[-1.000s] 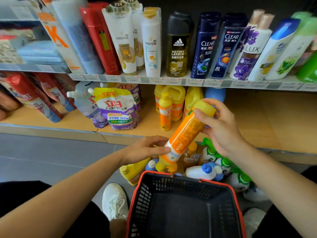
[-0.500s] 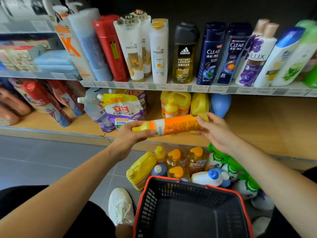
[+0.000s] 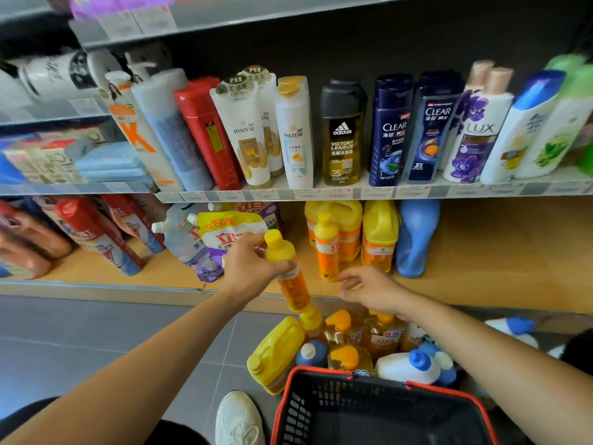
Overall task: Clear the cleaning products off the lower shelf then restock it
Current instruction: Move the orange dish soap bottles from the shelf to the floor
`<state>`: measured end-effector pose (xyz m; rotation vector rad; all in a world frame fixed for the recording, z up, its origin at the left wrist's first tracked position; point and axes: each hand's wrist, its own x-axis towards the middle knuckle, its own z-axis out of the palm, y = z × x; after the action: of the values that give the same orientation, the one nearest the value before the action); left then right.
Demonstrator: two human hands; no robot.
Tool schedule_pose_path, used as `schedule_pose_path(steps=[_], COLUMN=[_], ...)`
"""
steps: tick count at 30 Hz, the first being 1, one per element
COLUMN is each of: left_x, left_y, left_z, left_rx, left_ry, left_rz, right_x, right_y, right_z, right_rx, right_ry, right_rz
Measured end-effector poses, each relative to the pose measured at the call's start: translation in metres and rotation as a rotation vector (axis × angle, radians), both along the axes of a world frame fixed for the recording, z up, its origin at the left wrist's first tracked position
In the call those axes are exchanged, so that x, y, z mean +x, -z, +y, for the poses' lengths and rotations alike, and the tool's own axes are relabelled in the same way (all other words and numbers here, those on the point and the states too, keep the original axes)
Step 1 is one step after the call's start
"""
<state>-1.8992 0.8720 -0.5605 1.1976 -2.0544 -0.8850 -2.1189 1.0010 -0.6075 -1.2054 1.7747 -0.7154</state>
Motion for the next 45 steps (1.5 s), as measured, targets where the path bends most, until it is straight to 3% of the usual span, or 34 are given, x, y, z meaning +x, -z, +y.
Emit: schedule_pose_path(steps=[7, 13, 17, 23, 26, 31, 36, 41, 45], left_x=[-0.040, -0.068, -0.064, -0.048, -0.052, -0.054, -0.049, -0.049, -0.045], left_y=[0.039, 0.084, 0.115, 0.160, 0.167, 0.173, 0.180, 0.180, 0.183], left_z=[-0.035, -0.045, -0.046, -0.042, -0.045, -0.047, -0.045, -0.045, -0.045], left_rx=[-0.050, -0.064, 0.034, 0.356, 0.316, 0.147, 0.260, 0.182, 0.292], left_ry=[-0.180, -0.268, -0.170, 0.046, -0.019, -0.211, -0.062, -0.147, -0.024], left_rz=[-0.118, -0.079, 0.017, 0.151, 0.162, -0.013, 0.087, -0.077, 0.042], right_x=[-0.025, -0.030, -0.024, -0.020, -0.021, -0.020, -0.013, -0.008, -0.007], right_y=[0.009, 0.016, 0.036, 0.064, 0.070, 0.082, 0.090, 0.097, 0.100], right_z=[-0.032, -0.081, -0.103, -0.112, -0.117, -0.124, -0.127, -0.129, -0.130], right_rx=[-0.004, -0.182, -0.194, -0.281, -0.299, -0.263, -0.321, -0.327, -0.327], right_ry=[0.093, 0.191, 0.179, 0.258, 0.256, 0.262, 0.303, 0.263, 0.243], right_rz=[0.208, 0.235, 0.272, 0.275, 0.284, 0.233, 0.183, 0.180, 0.207])
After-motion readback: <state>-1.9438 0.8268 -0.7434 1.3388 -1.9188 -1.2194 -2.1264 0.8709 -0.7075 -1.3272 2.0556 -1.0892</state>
